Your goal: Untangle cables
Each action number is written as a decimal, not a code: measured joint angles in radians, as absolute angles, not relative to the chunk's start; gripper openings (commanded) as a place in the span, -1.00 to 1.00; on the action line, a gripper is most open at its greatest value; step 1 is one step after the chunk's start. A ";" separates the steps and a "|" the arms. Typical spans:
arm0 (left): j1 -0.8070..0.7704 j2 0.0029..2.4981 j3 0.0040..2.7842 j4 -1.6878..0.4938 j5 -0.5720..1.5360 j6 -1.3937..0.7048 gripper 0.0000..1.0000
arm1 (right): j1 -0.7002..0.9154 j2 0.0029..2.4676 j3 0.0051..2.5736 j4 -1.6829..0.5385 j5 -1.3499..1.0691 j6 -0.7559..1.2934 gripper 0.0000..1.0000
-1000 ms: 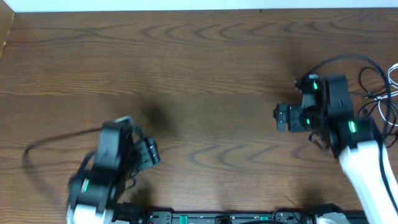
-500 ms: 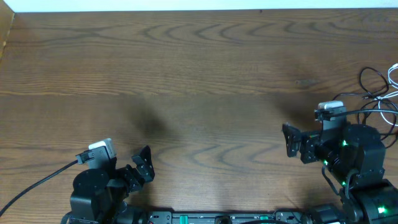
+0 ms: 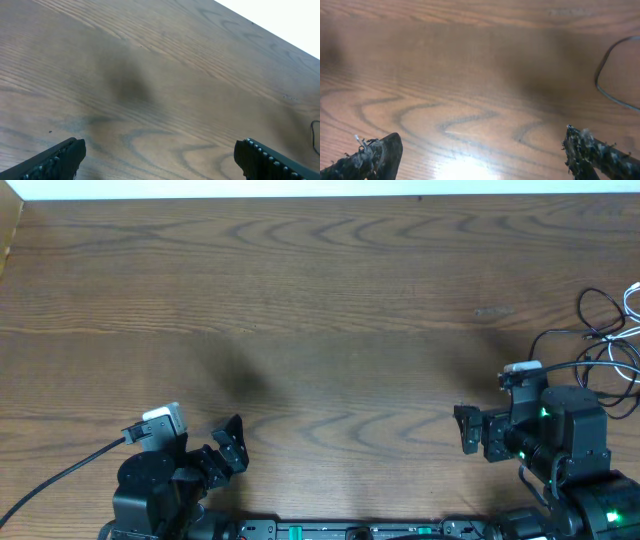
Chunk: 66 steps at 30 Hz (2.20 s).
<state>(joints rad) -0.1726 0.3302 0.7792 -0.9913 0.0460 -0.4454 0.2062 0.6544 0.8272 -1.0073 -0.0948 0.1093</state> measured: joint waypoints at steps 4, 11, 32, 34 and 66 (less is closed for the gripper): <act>-0.173 0.330 0.779 -0.991 0.046 -0.445 0.98 | 0.206 0.654 0.827 -1.024 -0.095 0.109 0.99; -0.173 0.330 0.779 -0.991 0.046 -0.446 0.98 | 0.206 0.604 0.791 -1.024 -0.070 0.102 0.99; -0.173 0.330 0.778 -0.992 0.046 -0.446 0.98 | 0.095 0.041 0.168 0.053 0.038 0.067 0.98; -0.173 0.330 0.778 -0.992 0.046 -0.446 0.98 | 0.084 0.023 0.125 0.125 0.041 0.051 0.99; -0.173 0.330 0.778 -0.992 0.046 -0.446 0.97 | 0.070 0.017 0.007 -0.067 0.041 -0.012 0.99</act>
<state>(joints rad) -0.1726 0.3302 0.7780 -0.9916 0.0460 -0.4458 0.0696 0.0170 0.0067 -0.0673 0.0414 -0.0116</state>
